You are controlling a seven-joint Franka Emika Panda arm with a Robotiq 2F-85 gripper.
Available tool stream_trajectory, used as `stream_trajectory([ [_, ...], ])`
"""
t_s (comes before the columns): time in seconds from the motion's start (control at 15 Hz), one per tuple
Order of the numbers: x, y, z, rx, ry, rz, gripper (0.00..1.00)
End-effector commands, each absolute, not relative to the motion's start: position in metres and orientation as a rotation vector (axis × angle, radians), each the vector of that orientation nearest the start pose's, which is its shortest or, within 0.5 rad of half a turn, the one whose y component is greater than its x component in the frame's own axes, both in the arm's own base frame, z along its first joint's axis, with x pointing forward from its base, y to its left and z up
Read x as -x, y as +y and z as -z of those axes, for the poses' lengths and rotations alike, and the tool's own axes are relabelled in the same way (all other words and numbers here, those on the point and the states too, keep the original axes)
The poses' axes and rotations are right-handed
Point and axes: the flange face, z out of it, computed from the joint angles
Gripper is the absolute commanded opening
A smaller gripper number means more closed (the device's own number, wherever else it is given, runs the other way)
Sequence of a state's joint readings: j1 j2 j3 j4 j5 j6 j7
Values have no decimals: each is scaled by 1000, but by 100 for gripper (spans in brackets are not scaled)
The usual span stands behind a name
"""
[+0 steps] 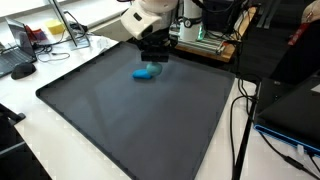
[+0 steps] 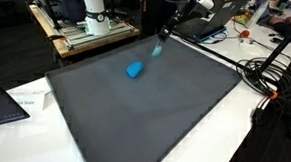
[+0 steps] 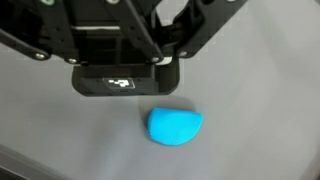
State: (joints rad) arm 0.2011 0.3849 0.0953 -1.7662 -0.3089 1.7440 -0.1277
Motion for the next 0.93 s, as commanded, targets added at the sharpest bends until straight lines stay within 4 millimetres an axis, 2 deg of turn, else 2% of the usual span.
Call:
stream_trajectory([
  [0.0,-585,146,-324,3243,-897,-650,47],
  [0.07,-585,146,-324,3243,-897,-650,22],
  [0.47,-575,173,-312,3307,-1052,-570,22],
  [0.87,-550,178,-299,3386,-1044,-530,22],
])
